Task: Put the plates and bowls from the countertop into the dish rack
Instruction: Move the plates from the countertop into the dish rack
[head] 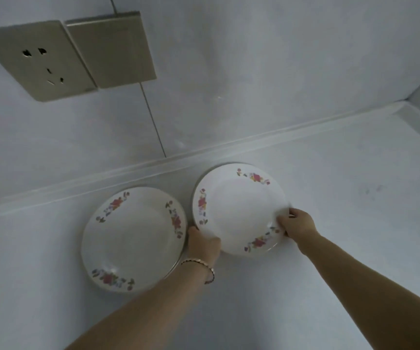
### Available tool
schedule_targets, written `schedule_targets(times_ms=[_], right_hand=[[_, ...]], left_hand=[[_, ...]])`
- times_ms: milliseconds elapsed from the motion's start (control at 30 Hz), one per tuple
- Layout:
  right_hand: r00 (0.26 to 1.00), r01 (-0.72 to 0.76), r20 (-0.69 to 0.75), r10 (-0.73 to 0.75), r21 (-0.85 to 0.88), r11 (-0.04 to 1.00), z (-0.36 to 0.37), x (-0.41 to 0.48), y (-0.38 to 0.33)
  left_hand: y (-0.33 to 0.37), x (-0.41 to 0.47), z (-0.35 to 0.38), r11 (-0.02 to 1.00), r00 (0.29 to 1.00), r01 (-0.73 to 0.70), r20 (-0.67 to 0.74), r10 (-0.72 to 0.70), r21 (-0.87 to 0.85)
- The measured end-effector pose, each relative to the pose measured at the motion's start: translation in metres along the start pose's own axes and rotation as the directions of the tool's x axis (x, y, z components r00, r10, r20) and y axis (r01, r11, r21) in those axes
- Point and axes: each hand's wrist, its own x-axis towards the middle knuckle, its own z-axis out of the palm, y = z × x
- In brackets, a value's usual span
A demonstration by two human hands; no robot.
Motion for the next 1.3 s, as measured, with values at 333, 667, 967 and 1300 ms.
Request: schedule_targets(times_ms=[333,667,967,1300], right_hand=[[0.998,-0.054,-0.015,0.056,0.114,0.992,-0.042,-0.093,0.063],[0.977,0.204,0.064,-0.205,0.028,0.979,-0.083,-0.221,0.154],[0.918,0.345,0.252,-0.307,-0.126,0.93,-0.072,-0.342,0.255],[0.848,0.438,0.438,-0.299,-0.26,0.861,0.032,-0.461,0.328]], left_hand=[[-0.032,-0.087,-0.024,0.995,0.994,-0.039,0.097,0.048,-0.091],[-0.138,-0.243,-0.051,0.943,0.996,-0.021,0.07,0.047,-0.334],[-0.284,-0.368,-0.093,0.917,0.999,0.016,-0.035,-0.032,-0.399],[-0.431,-0.425,-0.192,0.84,0.98,0.13,-0.057,-0.188,-0.527]])
